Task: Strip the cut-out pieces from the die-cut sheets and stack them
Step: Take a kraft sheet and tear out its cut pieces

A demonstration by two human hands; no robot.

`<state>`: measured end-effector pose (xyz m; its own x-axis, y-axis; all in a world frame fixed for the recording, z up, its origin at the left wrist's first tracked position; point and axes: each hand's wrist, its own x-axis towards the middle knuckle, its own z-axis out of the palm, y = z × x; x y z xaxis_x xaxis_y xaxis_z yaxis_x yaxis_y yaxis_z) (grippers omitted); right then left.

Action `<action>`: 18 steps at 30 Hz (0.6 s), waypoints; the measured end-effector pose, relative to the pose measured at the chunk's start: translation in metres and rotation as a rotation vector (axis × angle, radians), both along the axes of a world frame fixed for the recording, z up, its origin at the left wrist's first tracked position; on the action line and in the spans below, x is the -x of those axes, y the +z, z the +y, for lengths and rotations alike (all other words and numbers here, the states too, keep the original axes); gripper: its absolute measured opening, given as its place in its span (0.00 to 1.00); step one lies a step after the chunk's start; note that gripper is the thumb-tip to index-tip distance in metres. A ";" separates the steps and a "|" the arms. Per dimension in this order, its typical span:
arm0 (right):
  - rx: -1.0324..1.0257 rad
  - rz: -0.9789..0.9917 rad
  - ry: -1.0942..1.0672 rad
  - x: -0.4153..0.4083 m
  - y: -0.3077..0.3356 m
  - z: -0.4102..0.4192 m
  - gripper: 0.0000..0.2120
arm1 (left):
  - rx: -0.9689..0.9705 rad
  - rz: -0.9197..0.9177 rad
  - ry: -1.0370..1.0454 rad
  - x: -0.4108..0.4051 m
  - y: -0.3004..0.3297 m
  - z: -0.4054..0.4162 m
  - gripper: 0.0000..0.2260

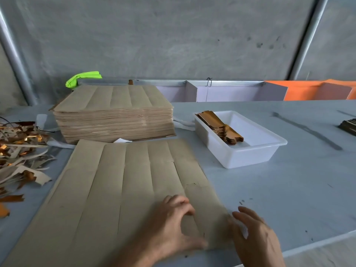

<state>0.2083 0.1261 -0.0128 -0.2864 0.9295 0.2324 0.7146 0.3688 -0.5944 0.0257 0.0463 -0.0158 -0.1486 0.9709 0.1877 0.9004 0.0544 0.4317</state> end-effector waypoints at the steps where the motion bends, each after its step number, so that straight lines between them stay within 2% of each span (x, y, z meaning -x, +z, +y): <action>1: 0.000 -0.069 0.014 0.003 0.001 -0.006 0.12 | 0.017 0.059 -0.004 -0.002 -0.001 0.000 0.33; 3: 0.021 -0.201 0.044 0.009 0.002 -0.015 0.13 | 0.024 0.121 -0.010 -0.006 0.000 0.001 0.35; 7: 0.038 0.028 -0.002 0.008 -0.002 -0.013 0.12 | 0.002 0.105 -0.014 -0.005 -0.001 0.003 0.35; 11: 0.104 0.026 0.042 0.001 0.002 -0.009 0.13 | -0.002 0.128 0.014 -0.007 0.000 0.008 0.39; 14: 0.181 0.198 0.085 -0.002 0.008 -0.007 0.08 | 0.012 0.174 0.028 -0.012 0.001 0.011 0.43; 18: 0.243 0.434 0.108 -0.006 0.013 -0.003 0.11 | 0.012 0.168 0.020 -0.024 0.003 0.016 0.42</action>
